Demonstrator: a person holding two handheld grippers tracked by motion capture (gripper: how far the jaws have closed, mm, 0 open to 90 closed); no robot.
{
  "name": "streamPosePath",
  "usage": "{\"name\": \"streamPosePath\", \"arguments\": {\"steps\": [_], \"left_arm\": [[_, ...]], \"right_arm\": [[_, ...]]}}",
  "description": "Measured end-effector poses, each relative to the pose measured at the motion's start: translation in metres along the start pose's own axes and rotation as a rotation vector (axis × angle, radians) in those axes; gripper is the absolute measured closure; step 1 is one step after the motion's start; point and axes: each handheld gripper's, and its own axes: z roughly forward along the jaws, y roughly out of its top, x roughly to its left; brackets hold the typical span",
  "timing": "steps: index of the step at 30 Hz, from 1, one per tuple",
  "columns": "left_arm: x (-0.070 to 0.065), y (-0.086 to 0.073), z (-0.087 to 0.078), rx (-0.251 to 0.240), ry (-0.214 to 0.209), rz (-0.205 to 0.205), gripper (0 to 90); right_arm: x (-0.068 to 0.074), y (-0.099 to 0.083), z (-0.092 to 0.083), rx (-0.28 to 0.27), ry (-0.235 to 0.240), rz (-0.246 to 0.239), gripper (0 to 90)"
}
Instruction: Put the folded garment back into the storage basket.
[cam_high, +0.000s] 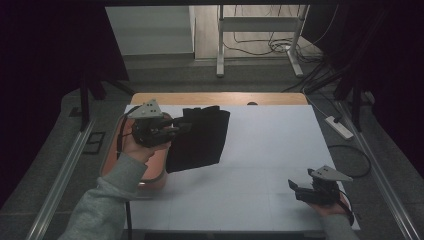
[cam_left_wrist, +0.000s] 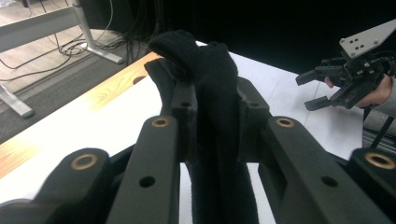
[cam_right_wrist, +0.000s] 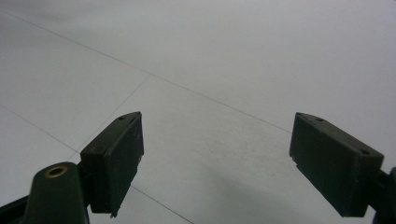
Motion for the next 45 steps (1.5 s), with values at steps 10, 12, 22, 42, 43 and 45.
{"name": "streamPosePath", "arguments": {"steps": [10,12,22,42,43,45], "left_arm": [[0.003,-0.002,-0.009,-0.008,0.012,-0.008,73.8],[0.004,-0.002,-0.011,-0.009,0.015,-0.007,73.8],[0.007,-0.002,-0.02,-0.013,0.034,-0.012,73.8],[0.012,-0.002,-0.037,-0.025,0.063,-0.016,73.8],[0.012,-0.001,-0.037,-0.027,0.064,-0.017,73.8],[0.012,-0.001,-0.038,-0.028,0.066,-0.017,73.8]], "right_arm": [[0.0,0.0,0.0,0.001,-0.001,-0.002,18.3],[0.0,0.0,0.0,0.0,-0.001,-0.003,18.3],[0.0,0.0,0.0,-0.001,-0.003,-0.003,18.3],[0.0,0.0,0.0,-0.001,-0.006,-0.003,18.3],[0.0,0.0,0.0,0.001,-0.005,-0.003,18.3],[0.0,0.0,0.0,0.001,-0.005,-0.002,18.3]]}}
